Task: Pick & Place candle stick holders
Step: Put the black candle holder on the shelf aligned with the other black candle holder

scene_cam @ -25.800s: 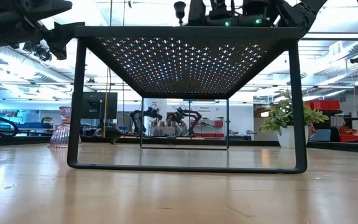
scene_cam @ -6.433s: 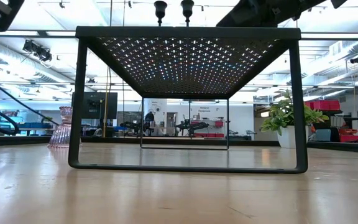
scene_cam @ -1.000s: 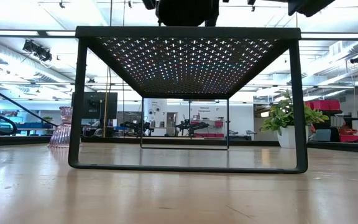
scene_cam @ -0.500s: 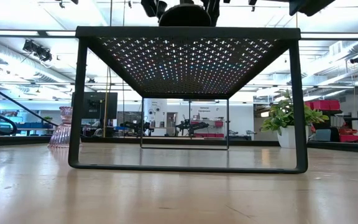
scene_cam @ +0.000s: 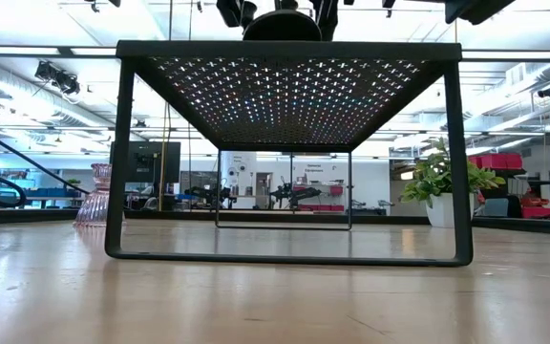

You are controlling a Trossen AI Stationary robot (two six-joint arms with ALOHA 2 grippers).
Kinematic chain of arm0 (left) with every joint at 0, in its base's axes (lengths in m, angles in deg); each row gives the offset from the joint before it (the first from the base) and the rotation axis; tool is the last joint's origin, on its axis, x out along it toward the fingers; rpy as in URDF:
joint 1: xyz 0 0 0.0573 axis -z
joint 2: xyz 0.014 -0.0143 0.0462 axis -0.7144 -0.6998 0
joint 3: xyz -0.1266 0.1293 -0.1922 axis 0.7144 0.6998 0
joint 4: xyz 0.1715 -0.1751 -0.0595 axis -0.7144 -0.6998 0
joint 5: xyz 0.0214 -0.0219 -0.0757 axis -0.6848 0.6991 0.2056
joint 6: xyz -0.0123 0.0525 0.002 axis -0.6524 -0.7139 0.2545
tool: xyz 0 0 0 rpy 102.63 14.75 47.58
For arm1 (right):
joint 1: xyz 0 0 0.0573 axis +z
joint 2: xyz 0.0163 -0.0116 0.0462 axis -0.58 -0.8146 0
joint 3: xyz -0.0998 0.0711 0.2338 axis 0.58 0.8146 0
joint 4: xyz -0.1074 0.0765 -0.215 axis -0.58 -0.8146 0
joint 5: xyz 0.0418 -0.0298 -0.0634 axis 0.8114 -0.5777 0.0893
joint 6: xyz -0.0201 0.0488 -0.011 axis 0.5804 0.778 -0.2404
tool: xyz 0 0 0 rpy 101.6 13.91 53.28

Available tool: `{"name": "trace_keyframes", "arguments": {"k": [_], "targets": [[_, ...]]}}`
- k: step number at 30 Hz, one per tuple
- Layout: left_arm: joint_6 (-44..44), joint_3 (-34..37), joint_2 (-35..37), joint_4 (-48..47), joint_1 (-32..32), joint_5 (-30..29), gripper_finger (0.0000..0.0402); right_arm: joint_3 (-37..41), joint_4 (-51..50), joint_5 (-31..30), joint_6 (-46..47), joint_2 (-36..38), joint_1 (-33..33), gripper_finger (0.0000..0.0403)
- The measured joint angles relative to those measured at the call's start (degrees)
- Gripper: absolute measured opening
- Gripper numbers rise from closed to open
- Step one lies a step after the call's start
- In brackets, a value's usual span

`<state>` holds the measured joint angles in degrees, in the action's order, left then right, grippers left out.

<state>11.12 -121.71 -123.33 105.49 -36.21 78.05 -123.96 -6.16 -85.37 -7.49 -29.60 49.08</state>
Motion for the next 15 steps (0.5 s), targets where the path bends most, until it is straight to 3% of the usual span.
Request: {"name": "trace_keyframes", "arguments": {"k": [15], "targets": [[-0.09,-0.02,0.84,-1.37,0.04,-0.76,0.003,0.0,-7.07,-4.18,-1.92,3.88,-0.02,0.0001]]}}
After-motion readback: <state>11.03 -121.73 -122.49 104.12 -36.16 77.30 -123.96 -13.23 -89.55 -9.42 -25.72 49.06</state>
